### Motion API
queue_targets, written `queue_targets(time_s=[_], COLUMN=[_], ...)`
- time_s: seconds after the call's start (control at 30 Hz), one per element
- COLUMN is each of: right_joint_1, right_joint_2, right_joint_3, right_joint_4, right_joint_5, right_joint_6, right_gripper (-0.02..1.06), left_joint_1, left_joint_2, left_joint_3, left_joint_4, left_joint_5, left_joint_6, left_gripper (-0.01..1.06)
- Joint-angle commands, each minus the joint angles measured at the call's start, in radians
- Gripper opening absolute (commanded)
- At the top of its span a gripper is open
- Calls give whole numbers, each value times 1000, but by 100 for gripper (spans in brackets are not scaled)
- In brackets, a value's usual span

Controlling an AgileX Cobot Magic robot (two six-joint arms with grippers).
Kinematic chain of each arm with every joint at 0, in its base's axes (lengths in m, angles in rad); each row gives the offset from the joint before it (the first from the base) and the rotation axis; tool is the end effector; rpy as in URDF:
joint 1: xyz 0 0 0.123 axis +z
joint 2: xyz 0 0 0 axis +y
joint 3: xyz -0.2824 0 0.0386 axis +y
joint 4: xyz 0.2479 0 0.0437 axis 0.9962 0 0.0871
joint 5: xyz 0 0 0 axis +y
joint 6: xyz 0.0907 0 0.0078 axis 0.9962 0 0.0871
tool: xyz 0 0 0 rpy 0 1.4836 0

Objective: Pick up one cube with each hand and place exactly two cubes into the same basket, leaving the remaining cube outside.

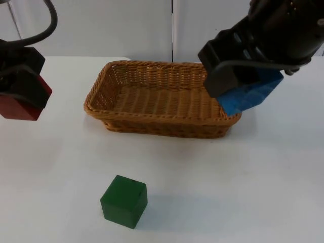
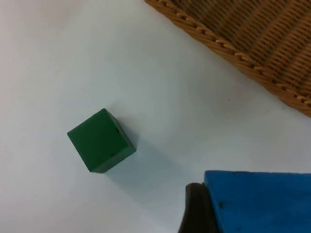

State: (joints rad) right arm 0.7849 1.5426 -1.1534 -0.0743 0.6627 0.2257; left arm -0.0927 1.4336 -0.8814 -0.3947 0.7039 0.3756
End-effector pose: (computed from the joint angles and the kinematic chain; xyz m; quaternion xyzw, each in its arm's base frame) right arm 0.2352 0.2291 0.2780 -0.2835 0.9109 0.1176 0.2757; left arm 0.2679 -0.0477 0.2354 0.1051 0.9627 -0.1250 0.2155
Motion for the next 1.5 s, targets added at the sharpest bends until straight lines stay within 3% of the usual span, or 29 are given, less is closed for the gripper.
queue_targets(time_s=[0.0, 0.4, 0.73, 1.0, 1.13, 1.27, 1.47], right_joint_1=[7, -14, -153, -197, -197, -197, -197], right_joint_2=[-11, -11, -11, -11, 21, 146, 294], right_joint_3=[-2, -2, -2, -4, -56, -201, -381], right_joint_4=[-9, -53, -51, -47, -47, -47, -44], right_joint_5=[-30, -58, -94, -132, -100, -21, 61], right_joint_6=[-17, -17, -25, -48, -65, -111, -161], right_gripper=[0, 0, 0, 0, 0, 0, 0], left_joint_1=[-7, -7, -7, -7, -27, -85, -96], left_joint_2=[-9, -7, -6, 58, 105, 170, 231], left_joint_3=[-1, -1, -3, -85, -127, -178, -215], left_joint_4=[-13, -15, -192, -215, -215, -215, -221], left_joint_5=[-3, -9, -54, -36, -40, -83, -113], left_joint_6=[-7, -7, 137, 148, 153, 178, 201], left_gripper=[0, 0, 0, 0, 0, 0, 0])
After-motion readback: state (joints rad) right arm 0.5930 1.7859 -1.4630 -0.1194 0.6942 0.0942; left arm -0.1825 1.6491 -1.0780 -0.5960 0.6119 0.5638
